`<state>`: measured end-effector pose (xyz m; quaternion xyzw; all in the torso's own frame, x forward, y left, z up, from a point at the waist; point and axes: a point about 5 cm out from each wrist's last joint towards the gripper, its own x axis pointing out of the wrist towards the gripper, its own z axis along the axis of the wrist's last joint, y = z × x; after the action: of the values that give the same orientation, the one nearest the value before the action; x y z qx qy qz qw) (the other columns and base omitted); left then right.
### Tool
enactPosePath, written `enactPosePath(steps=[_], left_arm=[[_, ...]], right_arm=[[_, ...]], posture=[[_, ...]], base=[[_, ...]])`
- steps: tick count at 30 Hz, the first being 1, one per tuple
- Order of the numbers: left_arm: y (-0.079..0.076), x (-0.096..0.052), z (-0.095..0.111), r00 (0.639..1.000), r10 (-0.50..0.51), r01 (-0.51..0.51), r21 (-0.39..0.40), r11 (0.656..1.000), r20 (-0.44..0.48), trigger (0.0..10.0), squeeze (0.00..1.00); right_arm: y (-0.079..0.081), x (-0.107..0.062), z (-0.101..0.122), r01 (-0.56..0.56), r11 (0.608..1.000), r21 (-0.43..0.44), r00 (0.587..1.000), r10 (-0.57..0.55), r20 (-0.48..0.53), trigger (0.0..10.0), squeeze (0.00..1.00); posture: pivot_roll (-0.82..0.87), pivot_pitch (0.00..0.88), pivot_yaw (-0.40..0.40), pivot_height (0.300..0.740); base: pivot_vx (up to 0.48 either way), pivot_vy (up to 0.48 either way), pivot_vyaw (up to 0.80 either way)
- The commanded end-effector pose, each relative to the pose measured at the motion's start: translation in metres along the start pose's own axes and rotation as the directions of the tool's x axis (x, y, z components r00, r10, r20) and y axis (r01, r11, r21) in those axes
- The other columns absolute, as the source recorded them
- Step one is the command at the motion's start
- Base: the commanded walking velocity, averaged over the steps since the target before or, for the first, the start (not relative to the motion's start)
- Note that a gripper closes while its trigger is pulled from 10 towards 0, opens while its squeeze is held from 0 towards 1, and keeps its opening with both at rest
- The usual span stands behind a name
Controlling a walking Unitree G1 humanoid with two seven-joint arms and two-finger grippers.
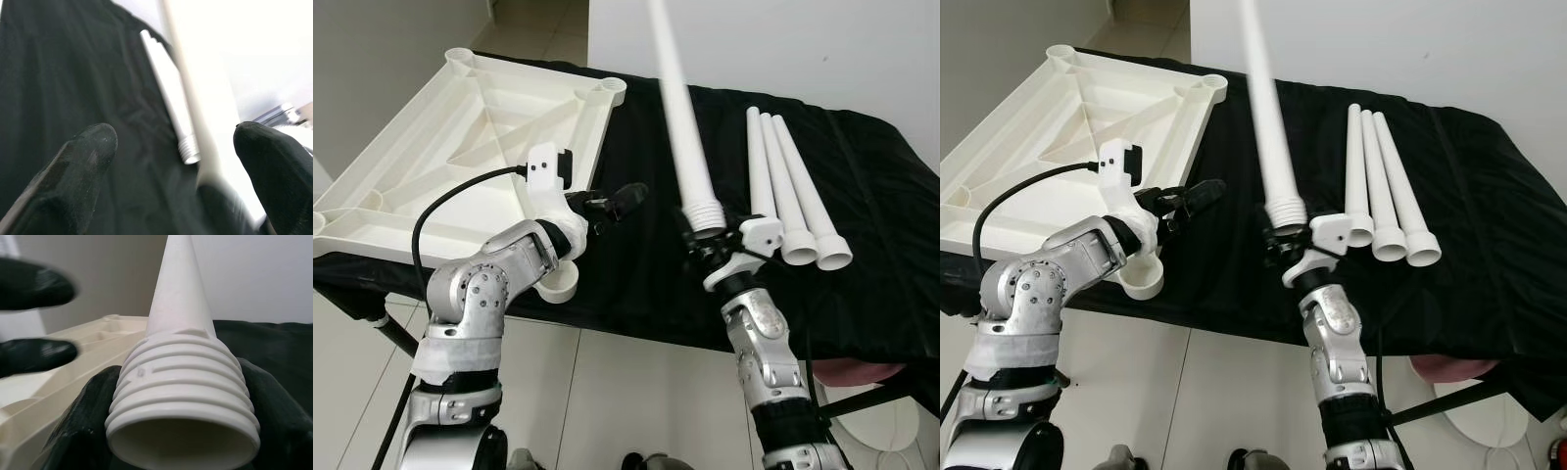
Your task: Building children table
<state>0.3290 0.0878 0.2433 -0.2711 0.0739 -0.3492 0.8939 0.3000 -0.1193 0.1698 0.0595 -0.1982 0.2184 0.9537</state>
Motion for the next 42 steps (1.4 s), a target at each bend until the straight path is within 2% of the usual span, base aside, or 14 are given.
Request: enactPosePath(steps=[1,2,7,12,16,27,28,31,32,35,42], left_arm=[[-0.004,0.004,-0.002,0.996,-0.081,0.081,-0.032,0.996,-0.021,10.0,0.00],[-0.003,0.006,0.001,0.996,-0.084,0.083,-0.039,0.996,-0.021,10.0,0.00],[-0.002,0.008,0.004,0.996,-0.089,0.088,-0.051,0.995,-0.021,10.0,0.00],[0.000,0.012,0.018,0.995,-0.103,0.103,-0.059,0.993,-0.002,10.0,0.00],[0.009,0.014,0.032,0.997,-0.073,0.073,-0.092,0.993,0.008,10.0,0.00],[0.019,0.014,0.054,0.998,-0.046,0.052,-0.165,0.985,0.036,10.0,0.00],[0.023,0.014,0.057,0.999,-0.030,0.037,-0.184,0.982,0.041,5.3,0.00],[0.025,0.014,0.059,0.999,-0.018,0.026,-0.196,0.980,0.044,5.3,0.00],[0.026,0.013,0.060,0.999,-0.013,0.023,-0.217,0.976,0.050,0.0,0.00],[0.027,0.012,0.064,0.998,-0.014,0.031,-0.261,0.965,0.068,0.0,0.00],[0.029,0.011,0.068,0.997,-0.008,0.032,-0.297,0.954,0.079,0.0,0.00]], right_arm=[[0.007,0.000,0.002,-0.060,0.998,-0.001,0.998,0.060,0.003,10.0,0.00],[0.012,-0.001,0.003,-0.100,0.995,-0.006,0.995,0.100,-0.002,10.0,0.00],[0.017,-0.003,0.004,-0.143,0.990,-0.009,0.990,0.143,-0.011,10.0,0.00],[0.029,-0.006,0.006,-0.237,0.971,-0.029,0.971,0.237,-0.022,10.0,0.00],[0.039,-0.020,0.006,-0.305,0.952,-0.037,0.952,0.303,-0.051,10.0,0.00],[0.044,-0.041,0.001,-0.351,0.936,-0.024,0.931,0.346,-0.112,10.0,0.00],[0.044,-0.043,0.001,-0.354,0.935,-0.024,0.930,0.349,-0.119,10.0,0.00],[0.044,-0.044,0.001,-0.356,0.934,-0.025,0.928,0.350,-0.123,10.0,0.00],[0.043,-0.044,0.001,-0.355,0.934,-0.026,0.929,0.350,-0.124,10.0,0.00],[0.042,-0.042,0.001,-0.349,0.937,-0.031,0.931,0.343,-0.122,10.0,0.00],[0.041,-0.039,0.002,-0.328,0.944,-0.027,0.939,0.324,-0.114,10.0,0.00]], posture=[[0.02,0.013,-0.057,0.740],[0.02,0.011,-0.056,0.740],[0.02,0.011,-0.056,0.740],[0.02,0.000,-0.047,0.740],[0.02,0.003,-0.040,0.740],[0.03,0.000,-0.034,0.740],[0.03,0.000,-0.034,0.740],[0.03,0.000,-0.034,0.740],[0.03,0.000,-0.033,0.740],[0.03,0.000,-0.035,0.740],[0.04,0.000,-0.037,0.740]], base=[[0.000,0.000,0.00],[0.000,0.000,0.00],[0.000,0.000,0.00],[0.000,0.000,0.00],[0.000,0.000,0.00],[0.000,0.000,0.00],[0.000,0.000,0.00],[0.000,0.000,0.00],[0.000,0.000,0.00],[0.000,0.000,0.00],[0.000,0.000,0.00]])
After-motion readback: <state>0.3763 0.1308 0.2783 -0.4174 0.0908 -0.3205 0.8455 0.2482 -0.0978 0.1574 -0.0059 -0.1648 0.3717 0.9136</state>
